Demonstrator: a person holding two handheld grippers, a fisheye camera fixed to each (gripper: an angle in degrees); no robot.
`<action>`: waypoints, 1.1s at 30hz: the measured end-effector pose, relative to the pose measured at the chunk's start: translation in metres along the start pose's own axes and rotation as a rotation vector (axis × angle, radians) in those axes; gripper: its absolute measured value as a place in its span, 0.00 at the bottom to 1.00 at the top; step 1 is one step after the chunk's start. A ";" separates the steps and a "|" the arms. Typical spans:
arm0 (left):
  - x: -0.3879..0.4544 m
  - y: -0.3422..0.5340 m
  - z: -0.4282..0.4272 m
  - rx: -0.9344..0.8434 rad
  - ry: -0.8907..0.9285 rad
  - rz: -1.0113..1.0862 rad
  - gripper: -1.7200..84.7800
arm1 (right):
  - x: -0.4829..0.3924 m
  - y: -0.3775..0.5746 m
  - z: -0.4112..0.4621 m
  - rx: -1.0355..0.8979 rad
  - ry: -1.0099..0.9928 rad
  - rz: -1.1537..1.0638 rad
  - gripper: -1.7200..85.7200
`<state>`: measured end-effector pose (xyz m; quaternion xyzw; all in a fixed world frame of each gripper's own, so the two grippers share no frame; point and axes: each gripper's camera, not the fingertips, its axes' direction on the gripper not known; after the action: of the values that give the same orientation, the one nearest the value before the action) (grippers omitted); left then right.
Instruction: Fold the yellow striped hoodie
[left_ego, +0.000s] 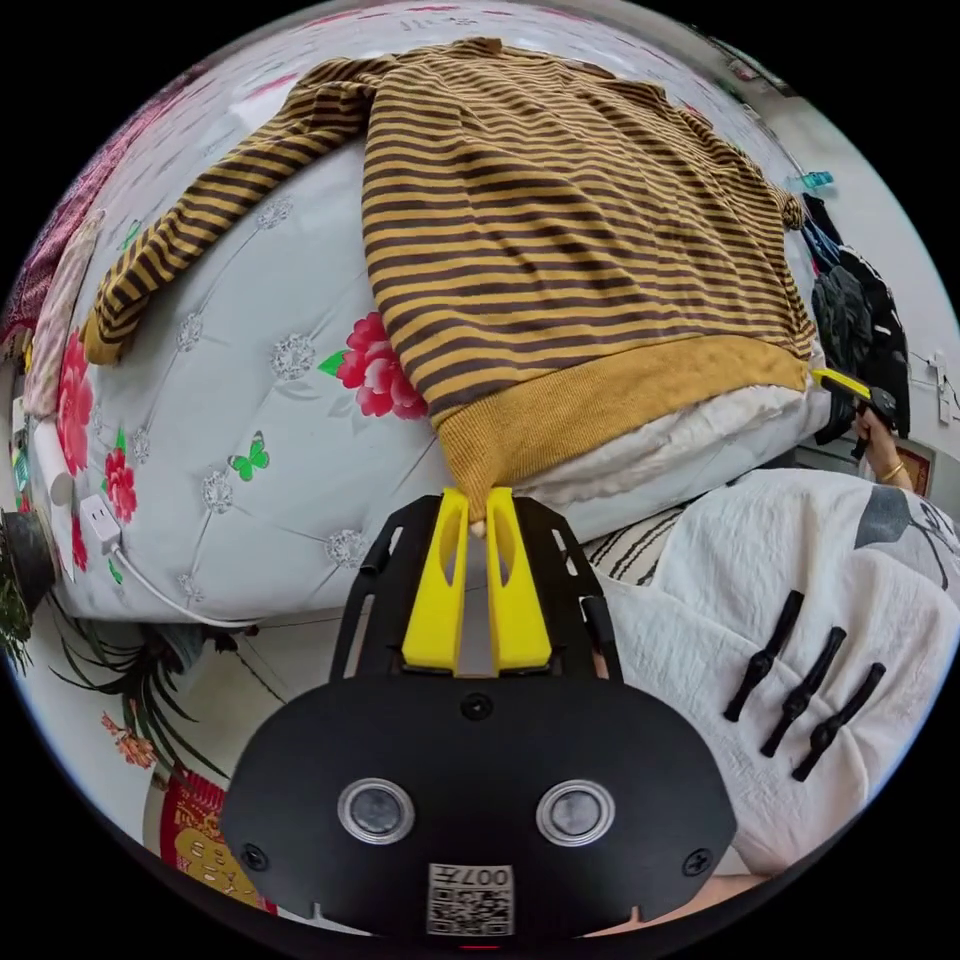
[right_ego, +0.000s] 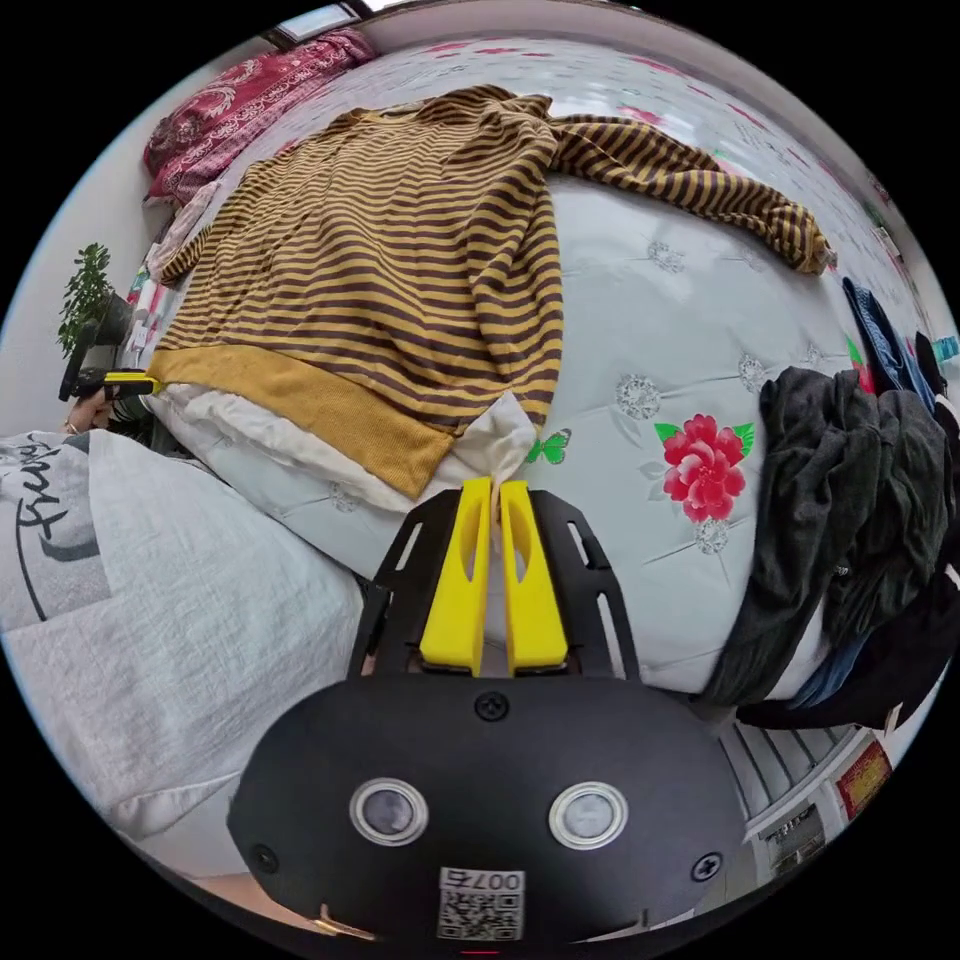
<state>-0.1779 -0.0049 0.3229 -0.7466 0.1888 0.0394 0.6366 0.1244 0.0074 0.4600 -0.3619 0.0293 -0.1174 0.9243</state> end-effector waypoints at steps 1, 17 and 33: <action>0.005 0.003 -0.005 -0.035 -0.026 0.017 0.03 | 0.003 0.002 -0.010 -0.034 -0.041 0.019 0.03; -0.034 -0.030 -0.110 0.266 -0.030 -0.091 0.15 | 0.017 -0.089 -0.121 0.229 0.244 -0.149 0.16; -0.035 -0.248 -0.044 0.040 -0.423 0.064 0.04 | 0.097 -0.268 -0.066 -0.096 0.425 -0.400 0.04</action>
<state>-0.1357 -0.0098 0.5740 -0.7027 0.0752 0.2117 0.6751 0.1568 -0.2501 0.5957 -0.3709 0.1559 -0.3688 0.8379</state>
